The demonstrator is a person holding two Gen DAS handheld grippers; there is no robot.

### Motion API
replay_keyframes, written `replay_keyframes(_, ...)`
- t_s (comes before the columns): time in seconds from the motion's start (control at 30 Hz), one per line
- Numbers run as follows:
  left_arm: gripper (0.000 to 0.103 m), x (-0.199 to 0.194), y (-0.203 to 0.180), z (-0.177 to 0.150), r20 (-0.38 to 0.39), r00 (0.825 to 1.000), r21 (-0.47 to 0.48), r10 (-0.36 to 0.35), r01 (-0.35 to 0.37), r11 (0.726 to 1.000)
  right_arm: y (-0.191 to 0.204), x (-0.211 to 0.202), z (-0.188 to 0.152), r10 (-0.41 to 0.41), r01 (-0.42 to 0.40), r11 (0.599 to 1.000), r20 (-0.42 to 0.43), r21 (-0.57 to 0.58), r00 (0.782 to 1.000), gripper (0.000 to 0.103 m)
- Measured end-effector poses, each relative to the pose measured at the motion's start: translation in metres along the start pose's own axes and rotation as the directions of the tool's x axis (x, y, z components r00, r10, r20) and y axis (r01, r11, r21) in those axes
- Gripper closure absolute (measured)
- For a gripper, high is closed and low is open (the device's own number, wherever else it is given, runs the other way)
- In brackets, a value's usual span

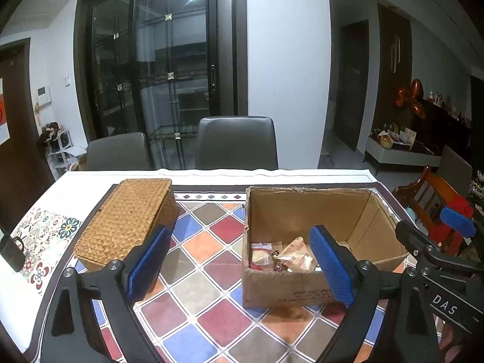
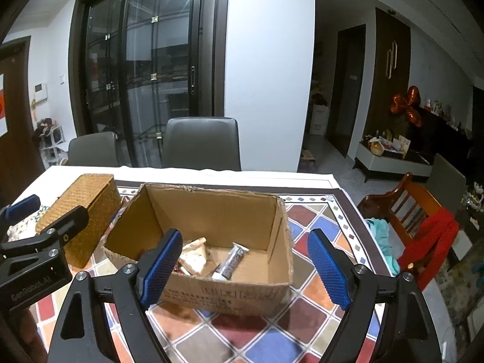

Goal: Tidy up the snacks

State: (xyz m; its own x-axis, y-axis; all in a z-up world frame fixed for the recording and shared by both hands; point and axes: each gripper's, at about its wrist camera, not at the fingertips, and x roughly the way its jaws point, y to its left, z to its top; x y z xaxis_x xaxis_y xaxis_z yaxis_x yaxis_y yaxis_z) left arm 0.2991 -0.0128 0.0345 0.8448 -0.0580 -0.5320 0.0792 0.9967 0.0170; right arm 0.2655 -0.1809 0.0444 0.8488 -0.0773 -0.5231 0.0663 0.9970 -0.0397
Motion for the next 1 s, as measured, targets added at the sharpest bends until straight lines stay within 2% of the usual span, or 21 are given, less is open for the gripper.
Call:
replay_keyframes(0.3, 0.006, -0.023, 0.004, -0.009, 0.013, 1.0, -0.002, 0.007, -0.007, 1.0, -0.004, -0.024, -0.009, -0.012, 0.012, 1.0, 0.02, 0.016, 1.0, 0.015)
replay_keyframes(1.0, 0.006, -0.102, 0.006, -0.056, 0.028, 1.0, -0.007, 0.013, -0.012, 1.0, -0.004, -0.104, -0.046, -0.028, 0.026, 0.999, 0.068, 0.027, 0.997, 0.015)
